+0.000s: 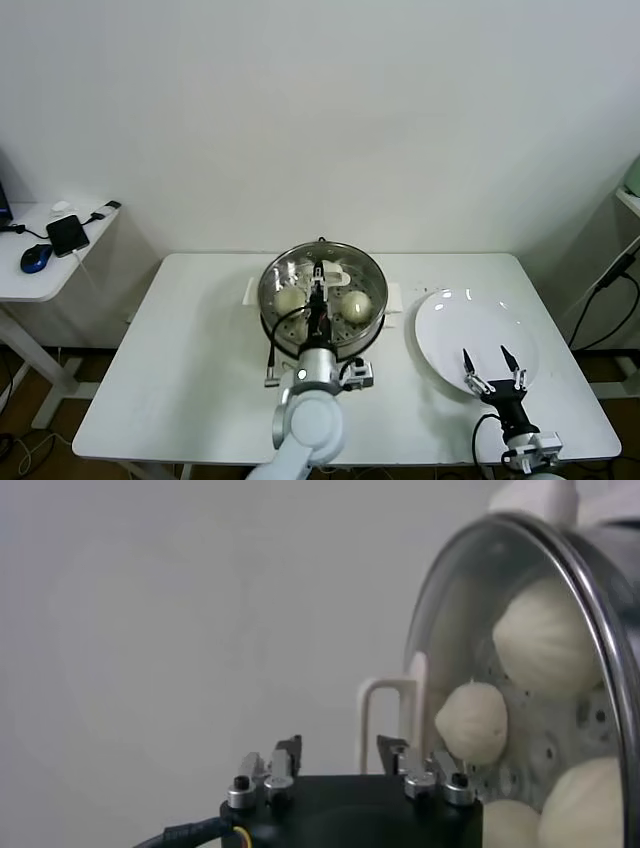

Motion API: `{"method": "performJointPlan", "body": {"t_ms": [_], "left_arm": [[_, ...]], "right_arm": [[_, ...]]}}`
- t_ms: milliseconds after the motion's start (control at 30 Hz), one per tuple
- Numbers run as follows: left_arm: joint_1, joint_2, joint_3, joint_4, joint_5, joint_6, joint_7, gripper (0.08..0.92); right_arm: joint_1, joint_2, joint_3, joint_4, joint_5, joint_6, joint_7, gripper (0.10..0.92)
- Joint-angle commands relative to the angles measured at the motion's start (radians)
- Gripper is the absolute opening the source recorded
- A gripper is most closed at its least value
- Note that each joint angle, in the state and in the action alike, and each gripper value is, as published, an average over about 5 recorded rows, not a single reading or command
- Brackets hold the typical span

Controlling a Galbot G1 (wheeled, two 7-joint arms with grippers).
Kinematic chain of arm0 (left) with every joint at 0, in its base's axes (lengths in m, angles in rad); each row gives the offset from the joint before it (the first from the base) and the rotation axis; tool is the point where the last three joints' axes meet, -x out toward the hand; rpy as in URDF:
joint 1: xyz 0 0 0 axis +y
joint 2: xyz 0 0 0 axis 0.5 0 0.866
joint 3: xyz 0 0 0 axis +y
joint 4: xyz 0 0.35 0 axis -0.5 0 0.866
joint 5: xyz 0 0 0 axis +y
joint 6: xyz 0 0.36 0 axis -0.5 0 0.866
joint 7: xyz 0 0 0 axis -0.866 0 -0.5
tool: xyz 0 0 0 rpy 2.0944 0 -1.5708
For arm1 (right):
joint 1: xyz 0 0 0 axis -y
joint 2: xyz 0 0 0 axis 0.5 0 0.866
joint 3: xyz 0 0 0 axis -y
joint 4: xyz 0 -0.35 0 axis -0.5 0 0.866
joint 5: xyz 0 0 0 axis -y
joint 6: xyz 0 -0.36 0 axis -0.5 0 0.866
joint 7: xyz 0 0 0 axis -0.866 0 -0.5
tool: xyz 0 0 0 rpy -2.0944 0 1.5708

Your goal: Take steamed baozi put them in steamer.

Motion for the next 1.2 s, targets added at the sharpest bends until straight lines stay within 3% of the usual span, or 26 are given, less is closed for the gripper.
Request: {"method": "performJointPlan", "body": {"t_ms": [33,267,400,600,733,967,1200], "left_arm": [[-0.006,0.002,0.006,-0.039,-0.013,0.006,0.012,0.569],[0.056,0.054,0.025,-0.172,-0.129,-0.047,-0.005,0.77],[0.097,0.106,-0.03,-0.247,-0.334,-0.154,-0.082,0.818],[0.12,0.162,-0.272,-0.336,-0.921,-0.348,-0.244,0.823],[0.171,0.21,-0.479,-0.367,-1.34,-0.416,-0.292,0.823],[0.321,0.292,-0.734,-0.248,-1.836,-0.537,-0.27,0.823],[0.386,0.335,-0.695,0.007,-1.969,-0.703,-0.256,0.823]], "right_arm": [[-0.003,0.0,-0.004,0.01,-0.003,-0.02,0.003,0.823],[-0.022,0.002,-0.012,0.039,0.022,0.008,0.029,0.823],[-0.024,-0.005,-0.018,0.056,0.038,0.025,0.035,0.823],[-0.028,-0.013,-0.024,0.077,0.038,0.026,0.041,0.823],[-0.032,-0.022,-0.034,0.077,0.041,0.027,0.048,0.823],[-0.026,-0.014,-0.04,0.068,0.038,0.039,0.062,0.823],[-0.022,-0.012,-0.044,0.056,0.041,0.035,0.082,0.823]]}}
